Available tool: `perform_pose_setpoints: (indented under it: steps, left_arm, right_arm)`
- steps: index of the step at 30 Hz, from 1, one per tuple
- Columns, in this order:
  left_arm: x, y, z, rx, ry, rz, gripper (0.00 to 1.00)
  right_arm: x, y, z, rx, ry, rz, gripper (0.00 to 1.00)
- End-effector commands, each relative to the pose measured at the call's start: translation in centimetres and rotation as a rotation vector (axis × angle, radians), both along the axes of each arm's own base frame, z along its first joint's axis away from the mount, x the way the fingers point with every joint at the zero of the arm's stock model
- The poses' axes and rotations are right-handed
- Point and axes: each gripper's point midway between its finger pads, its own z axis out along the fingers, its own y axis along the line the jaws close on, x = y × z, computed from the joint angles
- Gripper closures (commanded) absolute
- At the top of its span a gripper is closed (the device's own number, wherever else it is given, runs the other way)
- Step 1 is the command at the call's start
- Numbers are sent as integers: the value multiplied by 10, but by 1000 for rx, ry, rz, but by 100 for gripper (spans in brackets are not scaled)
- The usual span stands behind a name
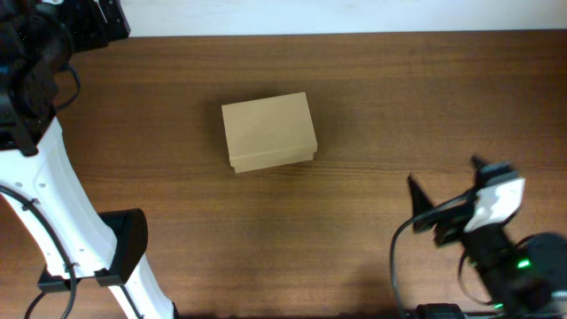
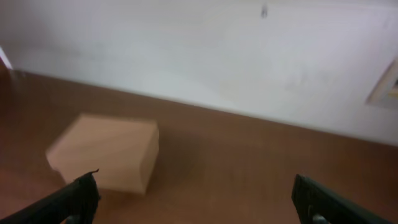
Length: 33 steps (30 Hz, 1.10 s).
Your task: Pack container
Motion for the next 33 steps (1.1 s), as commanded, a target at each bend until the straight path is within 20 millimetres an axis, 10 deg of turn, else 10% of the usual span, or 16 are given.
perform_pose_setpoints:
  steps: [1, 8, 25, 33]
  left_arm:
    - [0, 4, -1, 9, 5, 13, 0]
    - [0, 4, -1, 9, 6, 13, 0]
    - [0, 4, -1, 9, 6, 13, 0]
    - [0, 4, -1, 9, 5, 13, 0]
  right_arm:
    - [-7, -6, -56, 4, 38, -30, 1]
    - [-7, -11, -145, 12, 82, -51, 1]
    - [2, -15, -216, 13, 161, -69, 1]
    - [2, -15, -215, 13, 157, -69, 1]
